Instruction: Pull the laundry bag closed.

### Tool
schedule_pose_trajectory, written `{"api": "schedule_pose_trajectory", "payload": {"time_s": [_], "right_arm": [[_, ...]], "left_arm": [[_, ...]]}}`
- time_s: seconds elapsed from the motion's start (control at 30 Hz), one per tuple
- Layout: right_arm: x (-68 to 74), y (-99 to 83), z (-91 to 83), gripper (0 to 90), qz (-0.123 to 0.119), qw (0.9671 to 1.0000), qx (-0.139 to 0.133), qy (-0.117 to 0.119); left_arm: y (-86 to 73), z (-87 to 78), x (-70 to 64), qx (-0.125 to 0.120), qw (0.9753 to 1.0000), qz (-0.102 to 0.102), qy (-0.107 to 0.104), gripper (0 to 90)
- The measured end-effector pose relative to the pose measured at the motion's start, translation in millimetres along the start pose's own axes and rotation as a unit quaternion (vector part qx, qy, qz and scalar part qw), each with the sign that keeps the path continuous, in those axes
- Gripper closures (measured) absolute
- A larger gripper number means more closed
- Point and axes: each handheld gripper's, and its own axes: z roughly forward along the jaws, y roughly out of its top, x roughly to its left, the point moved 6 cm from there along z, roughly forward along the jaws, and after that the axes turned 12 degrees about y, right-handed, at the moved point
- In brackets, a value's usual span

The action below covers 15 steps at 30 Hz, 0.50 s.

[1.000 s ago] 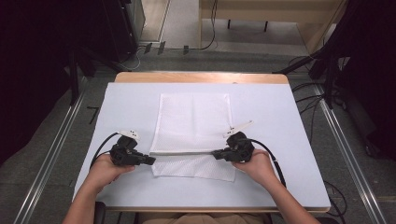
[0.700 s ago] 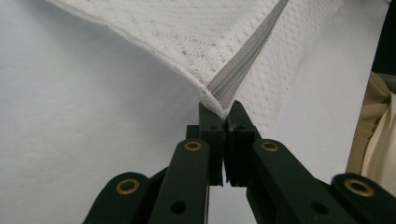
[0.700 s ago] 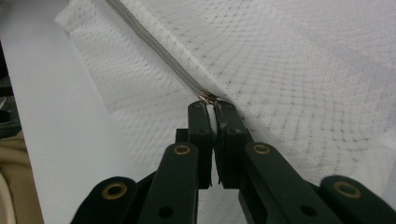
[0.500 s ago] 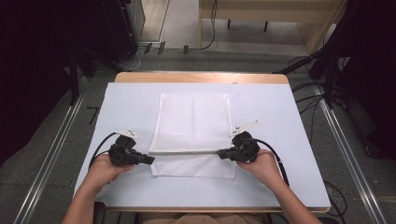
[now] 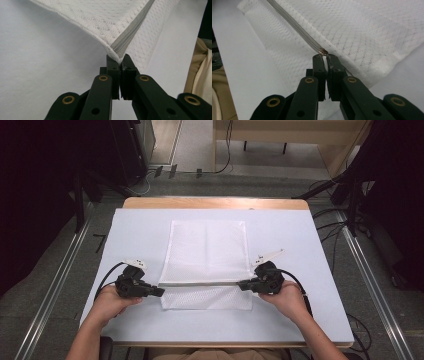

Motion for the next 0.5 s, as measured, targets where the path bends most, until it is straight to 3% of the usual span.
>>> {"api": "schedule_pose_trajectory", "payload": {"time_s": [0.5], "right_arm": [[-4.9, -9.1, -14.8, 88.0, 0.015, 0.9999, -0.002, -0.003]], "left_arm": [[-0.5, 0.5, -0.6, 0.002, 1.0, 0.006, -0.002, 88.5]]}}
